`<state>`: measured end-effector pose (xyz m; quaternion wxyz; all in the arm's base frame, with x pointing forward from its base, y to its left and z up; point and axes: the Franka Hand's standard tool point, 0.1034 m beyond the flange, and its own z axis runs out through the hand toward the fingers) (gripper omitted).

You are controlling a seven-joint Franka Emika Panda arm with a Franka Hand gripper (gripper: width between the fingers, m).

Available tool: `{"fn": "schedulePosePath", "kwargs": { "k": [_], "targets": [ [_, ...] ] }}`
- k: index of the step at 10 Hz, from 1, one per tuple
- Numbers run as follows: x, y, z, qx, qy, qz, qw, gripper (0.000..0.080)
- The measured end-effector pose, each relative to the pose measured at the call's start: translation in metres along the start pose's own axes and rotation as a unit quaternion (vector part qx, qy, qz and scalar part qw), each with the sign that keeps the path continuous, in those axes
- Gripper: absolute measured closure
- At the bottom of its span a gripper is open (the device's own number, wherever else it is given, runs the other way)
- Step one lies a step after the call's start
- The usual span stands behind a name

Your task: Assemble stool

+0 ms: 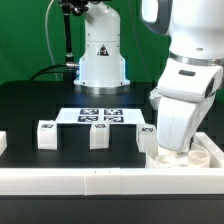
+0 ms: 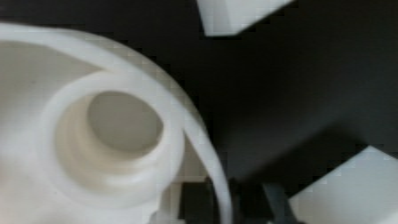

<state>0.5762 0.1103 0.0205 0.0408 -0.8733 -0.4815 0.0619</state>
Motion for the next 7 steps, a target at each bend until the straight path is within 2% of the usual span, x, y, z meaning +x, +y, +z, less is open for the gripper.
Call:
{"fn": "schedulePosePath", "kwargs": {
  "k": [2,3,4,5,6,7],
  "targets": [
    [0.002,-0.0017,0.0001,0.0,0.0,0.003,1.0,0.0765],
    [0.0016,-0.0015,0.0002,0.0,0.0,0.003,1.0,0.0694],
    [0.0016,-0.0015,0.0002,0.0,0.0,0.004,1.0,0.0694],
    [0.0015,-0.0015,0.0002,0.0,0.0,0.004,1.0,0.0505],
    [0.0015,-0.0014,0.0002,0.0,0.0,0.004,1.0,0.0369],
    [0.0004,-0.0002,-0.001,-0.001,0.0,0.005,1.0,0.0369]
  ]
}}
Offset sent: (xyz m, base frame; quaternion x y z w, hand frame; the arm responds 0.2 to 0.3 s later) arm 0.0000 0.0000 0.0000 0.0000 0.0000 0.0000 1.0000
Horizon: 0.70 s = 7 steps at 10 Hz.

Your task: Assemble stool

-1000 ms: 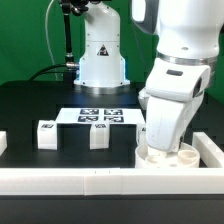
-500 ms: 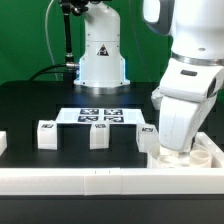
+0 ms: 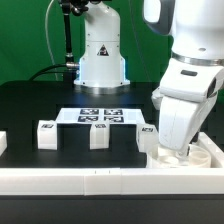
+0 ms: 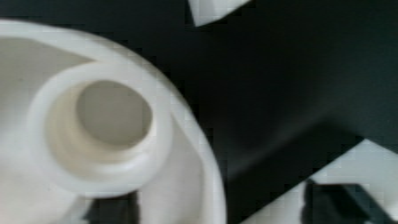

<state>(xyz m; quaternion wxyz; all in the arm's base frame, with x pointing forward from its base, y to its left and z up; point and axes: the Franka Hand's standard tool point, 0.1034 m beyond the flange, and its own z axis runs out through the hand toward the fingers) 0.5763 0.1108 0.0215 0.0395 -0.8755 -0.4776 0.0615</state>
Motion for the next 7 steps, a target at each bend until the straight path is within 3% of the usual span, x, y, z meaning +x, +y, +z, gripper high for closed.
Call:
{"fn": "schedulePosePath", "kwargs": {
  "k": [1,2,5,7],
  "targets": [
    [-0.002,0.002,-0.006,-0.004,0.001,0.002,1.0,0.0209],
    [-0.001,0.003,-0.014,-0.008,0.004,0.005,1.0,0.0168],
    [-0.005,0.001,-0.041,-0.021,0.011,0.014,1.0,0.0151],
    [-0.031,-0.002,-0.041,-0.024,0.009,0.013,1.0,0.0151]
  ]
}}
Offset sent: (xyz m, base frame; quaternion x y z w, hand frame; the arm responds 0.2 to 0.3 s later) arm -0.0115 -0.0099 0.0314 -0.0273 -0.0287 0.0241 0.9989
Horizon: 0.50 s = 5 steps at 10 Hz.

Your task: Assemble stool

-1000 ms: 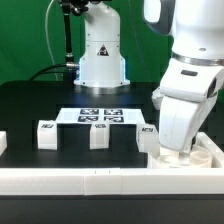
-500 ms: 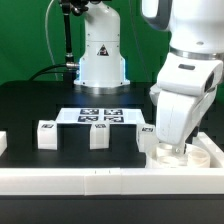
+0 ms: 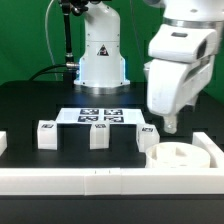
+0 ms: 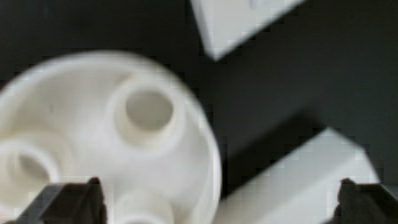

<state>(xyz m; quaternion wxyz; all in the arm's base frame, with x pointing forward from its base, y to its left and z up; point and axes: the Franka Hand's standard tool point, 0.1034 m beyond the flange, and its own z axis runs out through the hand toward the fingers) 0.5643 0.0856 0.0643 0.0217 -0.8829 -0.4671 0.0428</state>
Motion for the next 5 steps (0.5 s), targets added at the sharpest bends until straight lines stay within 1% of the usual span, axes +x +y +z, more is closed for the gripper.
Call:
{"fn": "schedulePosePath", "kwargs": {
  "k": [1,2,3,5],
  "targets": [
    [-0.019,-0.001,0.002,-0.011,0.008,0.003,1.0,0.0151],
    [-0.033,-0.002,0.0,-0.011,0.008,0.012,1.0,0.0151],
    [-0.043,-0.003,0.004,-0.013,0.011,0.018,1.0,0.0151],
    [-0.04,-0.004,0.004,-0.012,0.011,0.025,1.0,0.0151]
  ]
}}
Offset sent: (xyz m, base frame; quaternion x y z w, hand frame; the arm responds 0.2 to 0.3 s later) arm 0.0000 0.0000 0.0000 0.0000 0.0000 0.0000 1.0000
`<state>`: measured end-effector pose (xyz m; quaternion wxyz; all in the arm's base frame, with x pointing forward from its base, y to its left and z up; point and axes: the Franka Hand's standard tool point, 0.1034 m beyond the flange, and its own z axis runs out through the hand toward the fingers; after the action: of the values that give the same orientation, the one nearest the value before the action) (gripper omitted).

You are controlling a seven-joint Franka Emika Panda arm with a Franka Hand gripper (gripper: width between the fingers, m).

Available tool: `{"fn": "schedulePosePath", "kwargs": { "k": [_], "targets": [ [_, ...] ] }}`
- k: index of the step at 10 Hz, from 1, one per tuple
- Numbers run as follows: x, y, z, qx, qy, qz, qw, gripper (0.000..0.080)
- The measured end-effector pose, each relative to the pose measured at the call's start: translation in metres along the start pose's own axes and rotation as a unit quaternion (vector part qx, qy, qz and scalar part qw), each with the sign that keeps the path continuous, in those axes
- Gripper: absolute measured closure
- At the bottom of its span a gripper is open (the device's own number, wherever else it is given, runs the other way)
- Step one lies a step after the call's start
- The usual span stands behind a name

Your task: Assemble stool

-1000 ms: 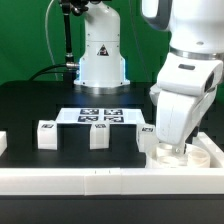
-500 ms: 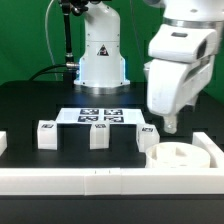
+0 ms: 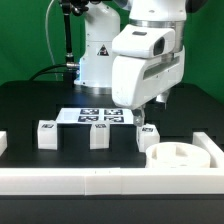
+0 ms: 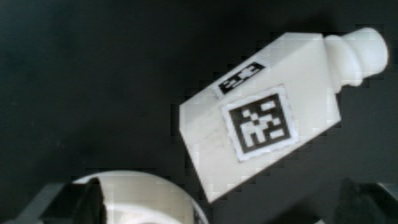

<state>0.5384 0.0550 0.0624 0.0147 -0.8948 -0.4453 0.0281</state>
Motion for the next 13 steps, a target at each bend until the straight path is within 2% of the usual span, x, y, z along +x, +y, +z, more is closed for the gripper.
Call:
{"fn": "schedulePosePath", "kwargs": {
  "k": [2,5,10,13],
  "targets": [
    [0.0,0.0,0.001,0.001,0.0,0.018,1.0,0.0151],
    [-0.005,0.005,0.005,-0.006,0.013,0.172,0.985,0.0151],
    [-0.002,0.002,0.006,0.011,0.022,0.328,0.944,0.0151],
    [0.004,0.009,0.013,0.017,0.019,0.469,0.883,0.0151]
  ]
}}
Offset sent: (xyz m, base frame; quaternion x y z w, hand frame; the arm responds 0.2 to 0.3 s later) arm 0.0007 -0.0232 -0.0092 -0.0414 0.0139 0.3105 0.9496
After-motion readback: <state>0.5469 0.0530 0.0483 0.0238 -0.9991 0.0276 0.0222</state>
